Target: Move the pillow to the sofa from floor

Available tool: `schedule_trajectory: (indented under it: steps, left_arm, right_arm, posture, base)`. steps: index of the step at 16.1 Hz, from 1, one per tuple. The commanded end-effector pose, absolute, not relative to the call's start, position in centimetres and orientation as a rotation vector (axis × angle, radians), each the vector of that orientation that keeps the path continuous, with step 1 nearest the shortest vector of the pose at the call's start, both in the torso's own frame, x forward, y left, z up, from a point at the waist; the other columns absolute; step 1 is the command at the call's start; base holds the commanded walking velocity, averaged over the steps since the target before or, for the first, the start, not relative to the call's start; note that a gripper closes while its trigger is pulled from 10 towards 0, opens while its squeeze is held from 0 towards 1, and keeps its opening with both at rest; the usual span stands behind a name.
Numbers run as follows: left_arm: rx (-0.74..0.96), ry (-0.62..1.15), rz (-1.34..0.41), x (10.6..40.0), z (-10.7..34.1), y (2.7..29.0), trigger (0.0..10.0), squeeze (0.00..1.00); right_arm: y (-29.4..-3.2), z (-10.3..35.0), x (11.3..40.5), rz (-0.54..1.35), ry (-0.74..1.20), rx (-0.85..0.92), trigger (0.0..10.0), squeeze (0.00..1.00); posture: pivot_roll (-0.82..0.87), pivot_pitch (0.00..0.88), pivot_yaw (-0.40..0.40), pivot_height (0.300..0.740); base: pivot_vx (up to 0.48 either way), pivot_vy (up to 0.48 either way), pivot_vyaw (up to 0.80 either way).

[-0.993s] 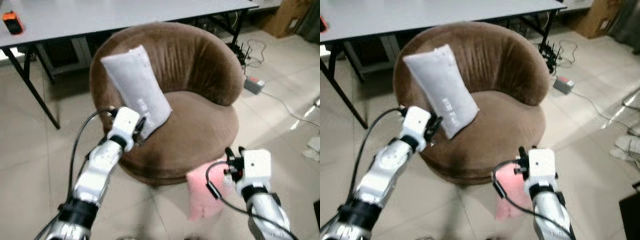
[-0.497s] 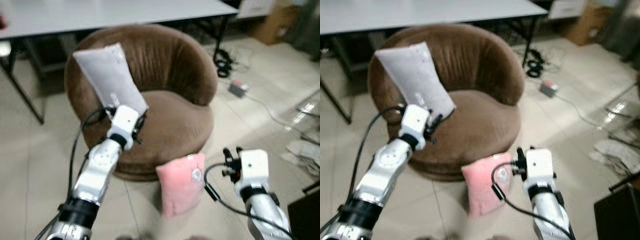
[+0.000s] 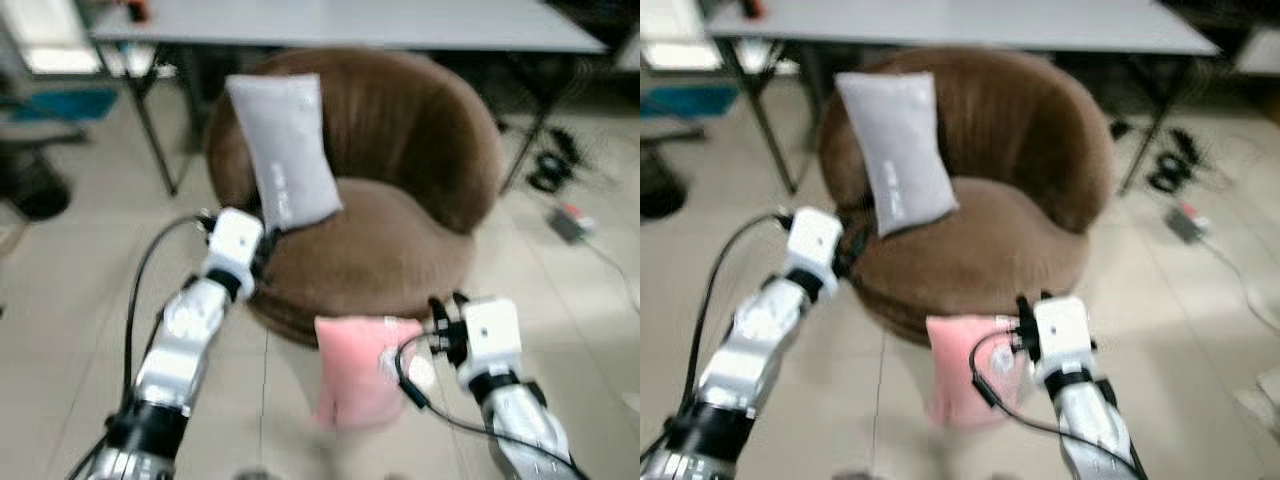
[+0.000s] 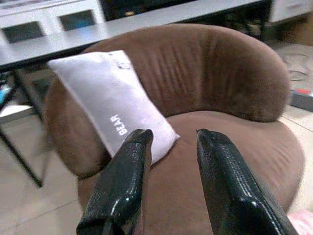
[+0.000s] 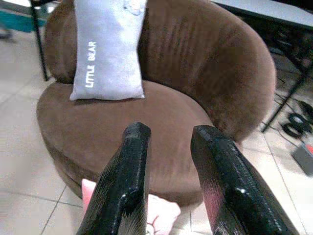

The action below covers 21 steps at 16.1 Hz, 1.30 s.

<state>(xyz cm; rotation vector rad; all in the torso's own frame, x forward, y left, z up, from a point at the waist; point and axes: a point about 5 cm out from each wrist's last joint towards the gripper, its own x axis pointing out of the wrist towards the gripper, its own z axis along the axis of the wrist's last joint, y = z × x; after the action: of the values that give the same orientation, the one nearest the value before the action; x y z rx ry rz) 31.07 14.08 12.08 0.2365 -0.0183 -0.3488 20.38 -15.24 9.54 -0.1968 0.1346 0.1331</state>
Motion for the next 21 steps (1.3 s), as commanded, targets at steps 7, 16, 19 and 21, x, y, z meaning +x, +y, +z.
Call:
schedule_trajectory:
  steps: [7,16,19,21]
  left_arm:
    - [0.235,-0.063,-0.374,30.6,12.4,14.0,10.0,0.0]
    - [0.253,-0.12,-0.417,31.0,13.7,14.6,10.0,0.0]
    - [0.229,-0.158,-0.338,31.0,13.8,15.8,10.0,0.0]
    - [0.222,-0.163,-0.326,30.6,13.5,15.9,10.0,0.0]
  right_arm:
    - [-15.9,9.4,20.3,0.131,0.13,-0.208,10.0,0.0]
    - [-14.8,7.9,20.5,0.067,0.156,-0.035,10.0,0.0]
    - [-14.9,7.6,20.6,0.014,0.15,-0.03,10.0,0.0]
    - [-16.0,7.7,20.5,-0.092,0.135,-0.061,10.0,0.0]
  posture:
    - [-0.05,0.054,0.009,0.74]
    - [0.02,0.059,0.148,0.74]
    - [0.02,0.071,0.142,0.74]
    - [0.01,0.071,0.119,0.74]
  base:
    - [0.0,-0.48,0.8]
    - [0.0,-0.48,0.8]
    - [0.0,-0.16,0.53]
    - [0.0,0.0,0.0]
